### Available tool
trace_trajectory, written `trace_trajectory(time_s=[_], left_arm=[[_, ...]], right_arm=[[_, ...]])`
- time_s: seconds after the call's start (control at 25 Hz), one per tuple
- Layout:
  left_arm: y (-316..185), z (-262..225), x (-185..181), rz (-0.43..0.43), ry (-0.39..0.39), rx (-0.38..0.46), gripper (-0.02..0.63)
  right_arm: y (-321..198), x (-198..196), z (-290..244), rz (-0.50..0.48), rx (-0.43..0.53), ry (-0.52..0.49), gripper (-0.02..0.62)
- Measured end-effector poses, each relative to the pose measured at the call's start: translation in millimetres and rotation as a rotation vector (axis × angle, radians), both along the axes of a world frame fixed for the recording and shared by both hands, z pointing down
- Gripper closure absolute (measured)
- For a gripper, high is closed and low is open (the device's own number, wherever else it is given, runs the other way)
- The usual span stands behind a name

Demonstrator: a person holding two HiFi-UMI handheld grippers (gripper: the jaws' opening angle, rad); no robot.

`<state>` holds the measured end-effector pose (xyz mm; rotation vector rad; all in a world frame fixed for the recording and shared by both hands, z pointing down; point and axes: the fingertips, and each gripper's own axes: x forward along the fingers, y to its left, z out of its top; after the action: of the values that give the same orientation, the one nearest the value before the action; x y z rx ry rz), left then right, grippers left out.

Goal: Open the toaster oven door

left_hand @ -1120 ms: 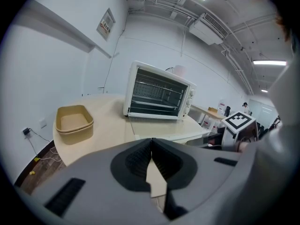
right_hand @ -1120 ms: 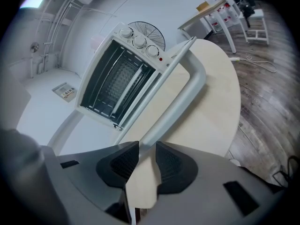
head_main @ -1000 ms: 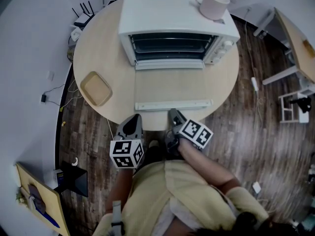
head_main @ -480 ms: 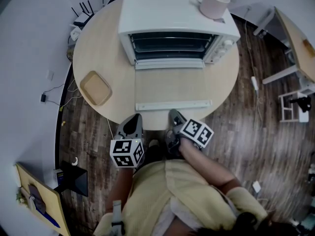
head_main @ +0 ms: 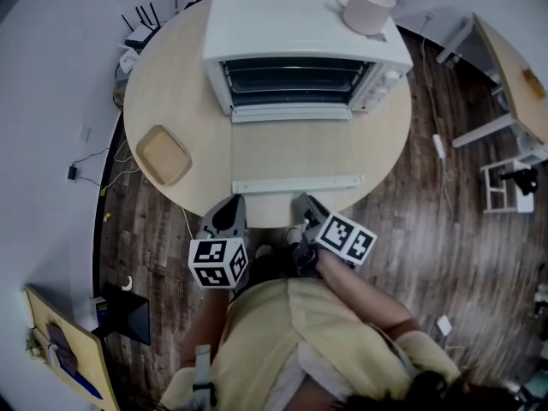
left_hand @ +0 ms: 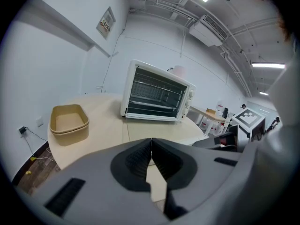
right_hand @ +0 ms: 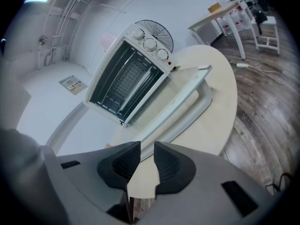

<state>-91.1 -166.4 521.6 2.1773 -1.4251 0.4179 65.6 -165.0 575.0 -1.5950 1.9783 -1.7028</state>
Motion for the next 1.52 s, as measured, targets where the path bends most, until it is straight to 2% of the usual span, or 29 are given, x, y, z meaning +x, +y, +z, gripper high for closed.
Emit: trace_trajectory(time_s=[0.36,0.48,0.64,0.84,1.04,1.52], left_arm=[[-8.4,-11.4,0.2,0.003,0.044,0.014,0.603],[-11.6,-15.9,0.7,0.005,0.052,0.016,0.603],[-13.6,-22.0,-1.8,0.000,0.071,0.023,0.604],[-14.1,-26.3,-4.9,-0.010,0.078,0.032,0.604],[-14.5,-29.3,-6.3,-0.019,0.073,0.040,0.604],[-14.4,-27.1,-8.4,-0.026,0.070,0.029,0.603]], right_arm=[[-12.3,5.8,-33.9,-0.018,0.098,0.055,0.519],[-19.3,9.2,-41.2,-0.049,0.138,0.149,0.555],[-29.2,12.5,-54.7,-0.105,0.237,0.291,0.590],[-35.7,13.0,-75.7,-0.175,0.369,0.444,0.592],[-37.1,14.0,-81.4,-0.218,0.429,0.542,0.592],[-37.0,12.9,-77.1,-0.241,0.423,0.565,0.594]])
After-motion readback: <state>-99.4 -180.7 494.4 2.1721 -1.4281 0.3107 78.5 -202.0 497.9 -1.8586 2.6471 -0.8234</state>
